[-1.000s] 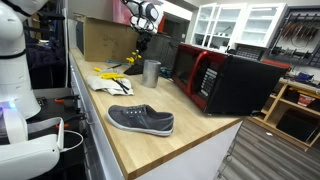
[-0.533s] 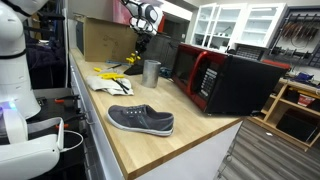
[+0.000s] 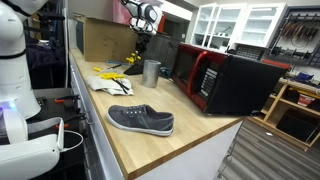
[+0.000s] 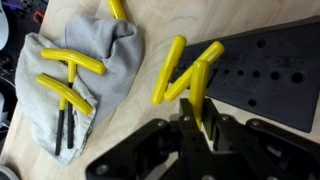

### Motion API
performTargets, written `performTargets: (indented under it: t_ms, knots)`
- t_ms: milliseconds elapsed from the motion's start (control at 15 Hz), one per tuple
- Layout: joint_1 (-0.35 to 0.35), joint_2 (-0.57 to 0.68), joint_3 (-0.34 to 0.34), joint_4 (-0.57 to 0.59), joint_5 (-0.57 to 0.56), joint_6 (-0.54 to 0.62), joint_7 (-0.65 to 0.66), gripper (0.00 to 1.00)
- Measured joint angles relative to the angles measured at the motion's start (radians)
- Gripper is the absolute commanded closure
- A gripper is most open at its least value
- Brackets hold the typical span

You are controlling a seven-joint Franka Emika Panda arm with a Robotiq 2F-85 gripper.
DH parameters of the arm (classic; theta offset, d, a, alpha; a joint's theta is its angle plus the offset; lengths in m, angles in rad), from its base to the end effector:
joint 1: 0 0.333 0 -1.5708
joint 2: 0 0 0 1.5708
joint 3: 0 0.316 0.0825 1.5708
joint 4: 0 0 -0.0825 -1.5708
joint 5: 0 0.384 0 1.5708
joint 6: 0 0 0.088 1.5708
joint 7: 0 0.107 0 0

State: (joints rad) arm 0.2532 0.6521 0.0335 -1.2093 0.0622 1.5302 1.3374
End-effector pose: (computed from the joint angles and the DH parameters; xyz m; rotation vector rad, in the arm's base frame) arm 0.6686 0.1984 0.3738 2.5255 -1.4832 -0.4258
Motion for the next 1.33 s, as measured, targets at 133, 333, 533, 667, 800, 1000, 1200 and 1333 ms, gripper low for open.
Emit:
performTargets:
  t_ms: [133, 333, 533, 667, 800, 1000, 1200, 1333]
  knots:
    - [0.003, -0.007, 0.0, -0.011, -0.001, 0.009, 0.0, 0.96]
    - [0.003, -0.017, 0.0, -0.027, -0.002, 0.02, 0.0, 0.96]
    - [0.006, -0.024, 0.001, -0.038, -0.01, 0.027, -0.001, 0.96]
    - [0.016, -0.032, 0.001, -0.049, -0.029, 0.036, -0.001, 0.96]
    - [0.032, -0.045, 0.002, -0.068, -0.058, 0.051, -0.001, 0.96]
    - [0.056, -0.071, 0.003, -0.109, -0.101, 0.081, -0.001, 0.96]
    - [0.071, -0.101, 0.003, -0.158, -0.128, 0.119, 0.009, 0.96]
    - [0.071, -0.12, 0.003, -0.188, -0.128, 0.14, 0.041, 0.96]
